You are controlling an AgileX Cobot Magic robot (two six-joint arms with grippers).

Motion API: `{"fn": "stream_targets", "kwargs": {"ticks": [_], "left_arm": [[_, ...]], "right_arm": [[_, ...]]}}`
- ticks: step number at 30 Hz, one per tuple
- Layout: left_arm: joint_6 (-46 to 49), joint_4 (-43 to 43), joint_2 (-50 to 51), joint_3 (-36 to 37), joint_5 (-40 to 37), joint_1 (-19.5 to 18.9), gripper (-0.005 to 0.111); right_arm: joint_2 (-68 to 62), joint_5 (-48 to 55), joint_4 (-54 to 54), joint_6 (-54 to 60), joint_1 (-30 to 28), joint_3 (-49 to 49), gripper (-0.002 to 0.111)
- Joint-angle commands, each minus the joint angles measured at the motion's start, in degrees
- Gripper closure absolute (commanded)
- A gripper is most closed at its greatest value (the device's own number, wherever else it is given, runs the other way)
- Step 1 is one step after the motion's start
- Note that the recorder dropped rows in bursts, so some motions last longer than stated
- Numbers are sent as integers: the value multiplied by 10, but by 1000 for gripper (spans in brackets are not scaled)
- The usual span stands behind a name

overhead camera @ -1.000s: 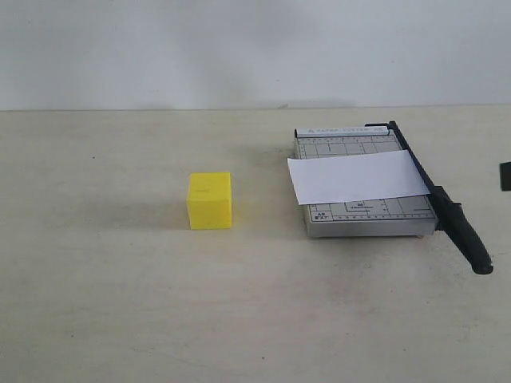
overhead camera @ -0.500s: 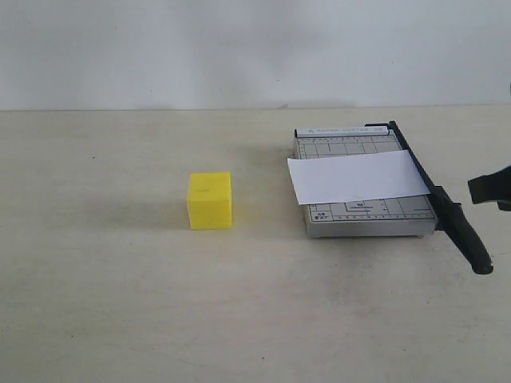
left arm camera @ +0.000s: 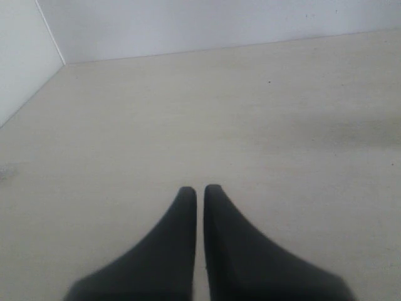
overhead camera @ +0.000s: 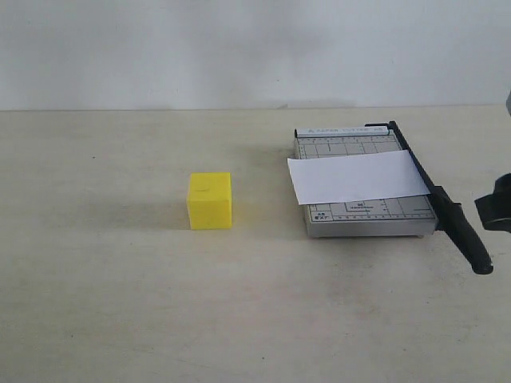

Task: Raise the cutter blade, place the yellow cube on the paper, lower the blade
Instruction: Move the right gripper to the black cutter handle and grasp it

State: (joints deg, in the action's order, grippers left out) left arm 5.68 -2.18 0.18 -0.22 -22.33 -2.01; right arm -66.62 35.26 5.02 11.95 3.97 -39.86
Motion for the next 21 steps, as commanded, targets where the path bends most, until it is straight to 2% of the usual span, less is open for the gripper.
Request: {"fn": "stream_targets", "kwargs": {"ticks": [1,8,21], "left_arm": [[0,-3,-2,2,3,-1,102],[0,-3,-2,2,3,-1,102],[0,-3,-2,2,3,-1,102]], "right_arm": [[1,-2,6,0,0,-3,45],[-32,-7,27,2,0,-3,47],[-177,-90,31,8,0,-3,47]]}}
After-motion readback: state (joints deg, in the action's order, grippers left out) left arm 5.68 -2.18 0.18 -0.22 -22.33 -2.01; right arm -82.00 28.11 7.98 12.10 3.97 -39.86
